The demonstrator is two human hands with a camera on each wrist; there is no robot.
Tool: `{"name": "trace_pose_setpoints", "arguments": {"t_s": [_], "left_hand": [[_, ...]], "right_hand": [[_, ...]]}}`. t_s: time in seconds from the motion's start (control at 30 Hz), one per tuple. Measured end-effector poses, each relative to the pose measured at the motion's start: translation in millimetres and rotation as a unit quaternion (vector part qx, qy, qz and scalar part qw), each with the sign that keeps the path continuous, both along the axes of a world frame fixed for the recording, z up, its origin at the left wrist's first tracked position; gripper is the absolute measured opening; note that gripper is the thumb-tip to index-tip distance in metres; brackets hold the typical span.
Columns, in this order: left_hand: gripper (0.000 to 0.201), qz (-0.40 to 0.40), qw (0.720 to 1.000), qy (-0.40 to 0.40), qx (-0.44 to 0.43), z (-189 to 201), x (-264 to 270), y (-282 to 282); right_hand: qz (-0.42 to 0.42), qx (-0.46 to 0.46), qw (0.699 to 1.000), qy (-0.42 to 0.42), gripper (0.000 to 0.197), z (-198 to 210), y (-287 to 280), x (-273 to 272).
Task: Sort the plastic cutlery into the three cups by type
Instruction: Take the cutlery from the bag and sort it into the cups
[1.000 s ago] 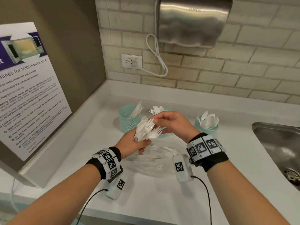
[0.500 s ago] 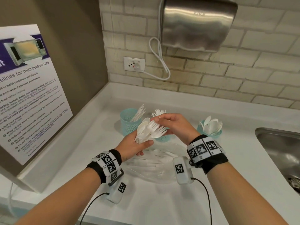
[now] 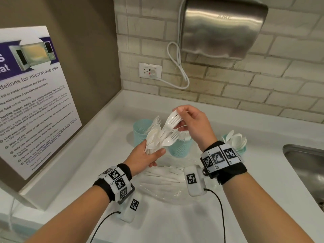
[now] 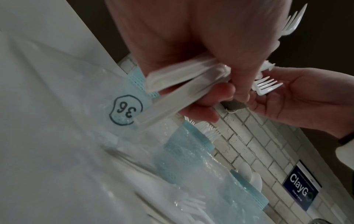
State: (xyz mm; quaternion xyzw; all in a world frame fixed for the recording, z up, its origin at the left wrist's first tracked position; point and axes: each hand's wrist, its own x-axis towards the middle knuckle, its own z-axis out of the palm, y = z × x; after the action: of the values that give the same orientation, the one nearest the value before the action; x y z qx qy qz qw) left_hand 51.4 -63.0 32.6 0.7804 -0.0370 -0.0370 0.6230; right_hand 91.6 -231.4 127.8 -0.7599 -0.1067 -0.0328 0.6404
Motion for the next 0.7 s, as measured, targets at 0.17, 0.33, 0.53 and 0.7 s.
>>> {"name": "trace_pose_setpoints", "arguments": {"t_s": [0.17,0.33,0.53,0.7], "left_hand": [[0.046,-0.004,1.000,-0.021,0.002,8,3,4],[0.039,-0.005,0.999,-0.037,-0.018,12,10,5],[0.035,0.013,0.999,-0.043,-0.013,13,18,15],[0.036,0.086,0.993,-0.070,-0.041,21,23,31]], "right_hand": [[0.053,-0.001,0.999,0.009,0.016,4,8,9],[0.089,-0.062,0.994,0.019,0.021,-4,20,14],[0.025,-0.081,0.994,-0.062,0.027,40,28,27],[-0.078,0.032,0.978,-0.188,0.022,86,25,40]]}}
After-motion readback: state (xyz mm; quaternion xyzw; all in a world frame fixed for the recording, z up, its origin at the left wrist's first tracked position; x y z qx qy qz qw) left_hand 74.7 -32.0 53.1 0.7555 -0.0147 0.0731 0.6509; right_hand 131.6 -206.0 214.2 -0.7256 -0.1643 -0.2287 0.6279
